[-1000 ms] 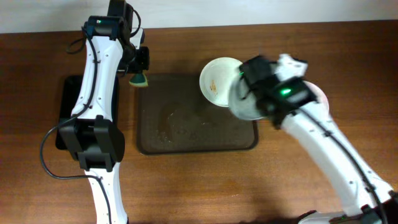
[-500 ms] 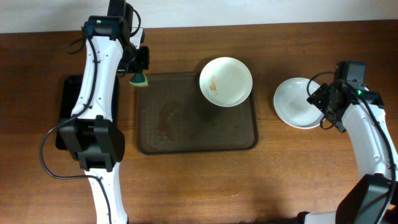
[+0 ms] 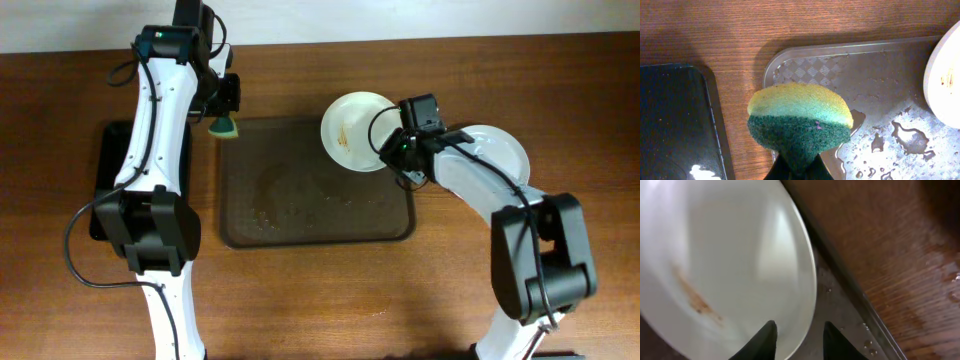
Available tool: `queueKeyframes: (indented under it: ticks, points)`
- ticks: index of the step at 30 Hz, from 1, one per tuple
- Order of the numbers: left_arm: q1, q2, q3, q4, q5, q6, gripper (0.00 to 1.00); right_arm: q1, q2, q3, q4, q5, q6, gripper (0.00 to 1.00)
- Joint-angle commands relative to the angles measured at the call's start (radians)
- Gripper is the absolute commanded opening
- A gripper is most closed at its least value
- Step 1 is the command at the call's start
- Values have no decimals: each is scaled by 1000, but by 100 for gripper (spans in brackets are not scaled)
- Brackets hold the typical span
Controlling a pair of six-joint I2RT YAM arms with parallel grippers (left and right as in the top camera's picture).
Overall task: Clean dirty plates on tray and stack at the side
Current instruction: 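Grip the rim of the last plate with the right gripper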
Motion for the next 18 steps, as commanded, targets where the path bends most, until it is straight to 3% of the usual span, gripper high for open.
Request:
queueKeyframes:
  ticks: [1, 5, 8, 10, 12, 13, 15, 17, 18]
  points:
    - [0, -5, 9, 3, 8, -2, 1, 28, 43, 14, -18, -11, 13, 25]
    - [0, -5, 9, 3, 8, -2, 1, 87, 60, 14, -101, -71, -3, 4]
    - [1, -5, 9, 2, 8, -2, 1, 171, 60, 14, -156, -167, -24, 5]
    - [1, -5, 9, 2, 8, -2, 0, 201, 53, 17, -170, -188, -66, 16]
    - [1, -5, 9, 2, 8, -2, 0, 201, 34, 88, -270, -210, -238, 54]
    - [1, -5, 9, 3, 8, -2, 0, 200, 34, 172, -350, -208, -357, 61]
    - [1, -5, 9, 3, 8, -2, 0, 200, 34, 317, -428, -95, -499, 62]
    - [1, -5, 9, 2, 8, -2, 1, 200, 36, 396, -375, 124, -637, 55]
    - [1, -5, 9, 2, 8, -2, 1, 200, 57, 396, -337, 135, -800, 55]
